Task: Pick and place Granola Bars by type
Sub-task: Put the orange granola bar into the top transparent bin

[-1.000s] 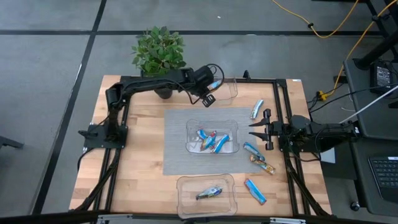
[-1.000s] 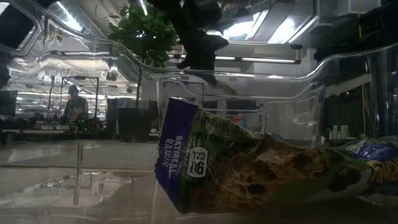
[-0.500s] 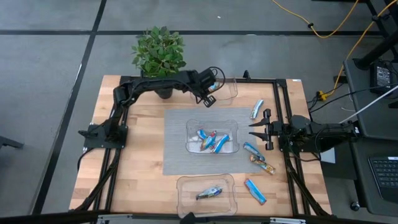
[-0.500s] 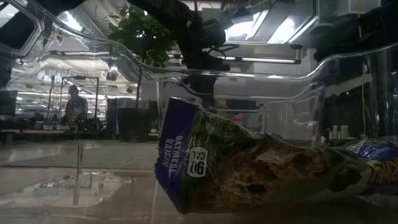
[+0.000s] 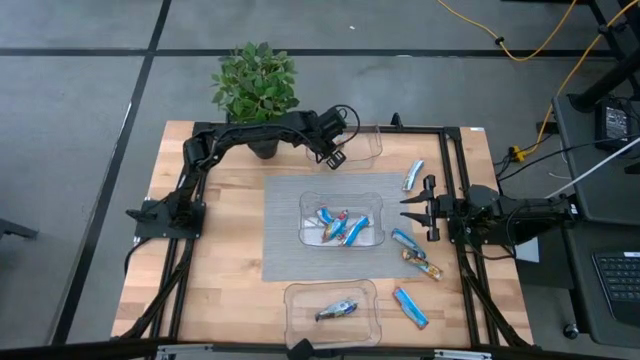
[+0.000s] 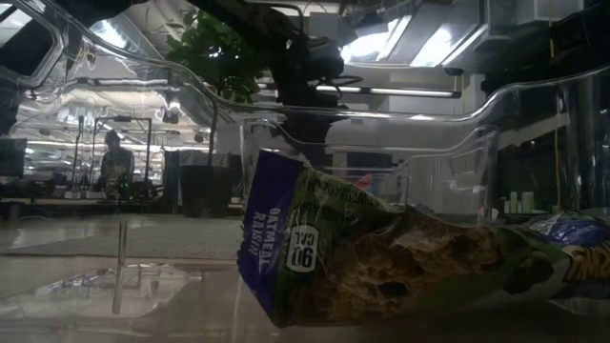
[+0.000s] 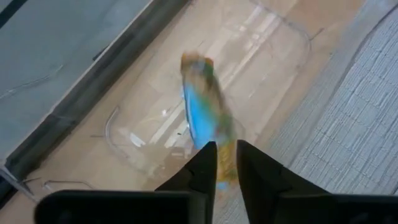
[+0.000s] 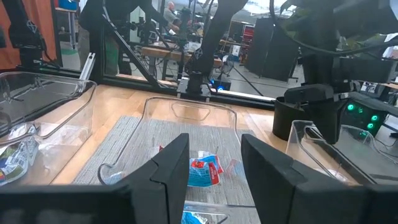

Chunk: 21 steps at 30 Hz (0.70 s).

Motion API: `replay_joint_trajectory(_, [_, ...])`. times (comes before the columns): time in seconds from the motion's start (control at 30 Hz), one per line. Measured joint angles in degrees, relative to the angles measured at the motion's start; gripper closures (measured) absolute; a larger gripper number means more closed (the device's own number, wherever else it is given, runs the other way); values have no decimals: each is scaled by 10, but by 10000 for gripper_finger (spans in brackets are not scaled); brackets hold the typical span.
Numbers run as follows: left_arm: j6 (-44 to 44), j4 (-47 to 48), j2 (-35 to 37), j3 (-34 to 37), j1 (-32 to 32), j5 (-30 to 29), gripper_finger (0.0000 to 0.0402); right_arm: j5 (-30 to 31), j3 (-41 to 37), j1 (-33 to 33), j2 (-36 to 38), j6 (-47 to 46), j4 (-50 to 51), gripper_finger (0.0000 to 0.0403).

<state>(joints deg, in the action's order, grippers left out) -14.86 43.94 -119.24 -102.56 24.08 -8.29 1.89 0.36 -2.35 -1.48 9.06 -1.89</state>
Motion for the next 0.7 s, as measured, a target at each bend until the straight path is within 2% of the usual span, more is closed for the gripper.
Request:
replay_joint_trajectory(0.13, [1, 0, 1, 0, -9, 9, 317, 0, 0, 0, 0, 0, 0, 254])
replay_joint_trajectory(0.3, [14, 3, 13, -21, -32, 62, 293, 0, 0, 0, 0, 0, 0, 254])
replay_joint_trajectory(0.47, [41, 2, 46, -53, -64, 97, 288, 0, 0, 0, 0, 0, 0, 254])
replay_joint_trajectory(0.7, [63, -4, 135, -53, -103, 93, 288, 0, 0, 0, 0, 0, -5, 254])
